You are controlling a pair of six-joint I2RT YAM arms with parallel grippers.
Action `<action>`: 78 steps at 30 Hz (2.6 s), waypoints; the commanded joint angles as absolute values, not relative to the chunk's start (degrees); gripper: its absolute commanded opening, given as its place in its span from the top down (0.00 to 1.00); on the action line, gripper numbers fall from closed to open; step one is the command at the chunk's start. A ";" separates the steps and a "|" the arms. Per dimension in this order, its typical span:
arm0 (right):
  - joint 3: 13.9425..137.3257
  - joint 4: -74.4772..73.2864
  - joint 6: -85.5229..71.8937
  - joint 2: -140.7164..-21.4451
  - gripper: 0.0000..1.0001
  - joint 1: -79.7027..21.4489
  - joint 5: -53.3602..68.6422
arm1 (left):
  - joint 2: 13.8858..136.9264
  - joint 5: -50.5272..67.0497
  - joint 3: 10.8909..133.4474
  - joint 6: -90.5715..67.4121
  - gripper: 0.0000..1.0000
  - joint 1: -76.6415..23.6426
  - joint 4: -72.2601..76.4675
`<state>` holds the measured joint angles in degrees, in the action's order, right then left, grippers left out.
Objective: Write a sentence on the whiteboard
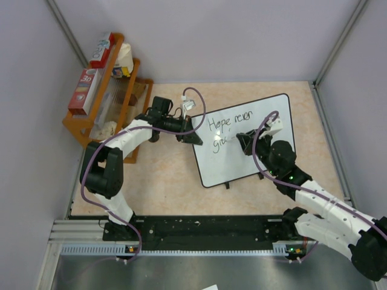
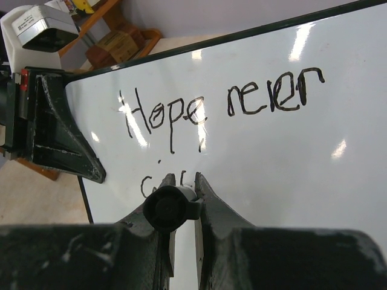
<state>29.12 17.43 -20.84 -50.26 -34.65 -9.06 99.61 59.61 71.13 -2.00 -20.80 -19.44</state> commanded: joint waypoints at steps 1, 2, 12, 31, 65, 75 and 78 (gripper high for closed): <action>29.00 16.88 -19.86 -49.57 1.00 -33.31 -12.74 | 101.95 39.55 68.03 9.23 1.00 -22.85 -24.26; 29.09 16.61 -19.78 -49.48 1.00 -33.31 -13.18 | 102.04 39.55 68.03 9.23 1.00 -22.85 -24.26; 31.55 17.05 -19.95 -50.10 1.00 -32.34 -13.54 | 102.04 39.46 67.94 9.32 1.00 -22.85 -24.17; 30.68 15.38 -20.92 -52.21 1.00 -32.43 -6.07 | 102.22 39.46 68.20 9.40 1.00 -22.85 -24.26; 32.78 12.48 -20.30 -47.99 1.00 -31.73 -11.78 | 102.31 39.38 68.29 9.23 1.00 -23.03 -24.17; 34.19 13.10 -19.86 -46.23 1.00 -31.64 -12.65 | 102.39 39.38 68.29 9.23 1.00 -23.03 -24.00; 34.19 13.36 -20.04 -46.84 1.00 -31.20 -12.39 | 102.39 39.46 68.20 9.23 1.00 -23.12 -23.99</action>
<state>31.31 12.14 -20.93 -47.00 -32.40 -11.40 99.63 59.55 71.13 -2.02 -20.95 -19.29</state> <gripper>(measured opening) 0.118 0.095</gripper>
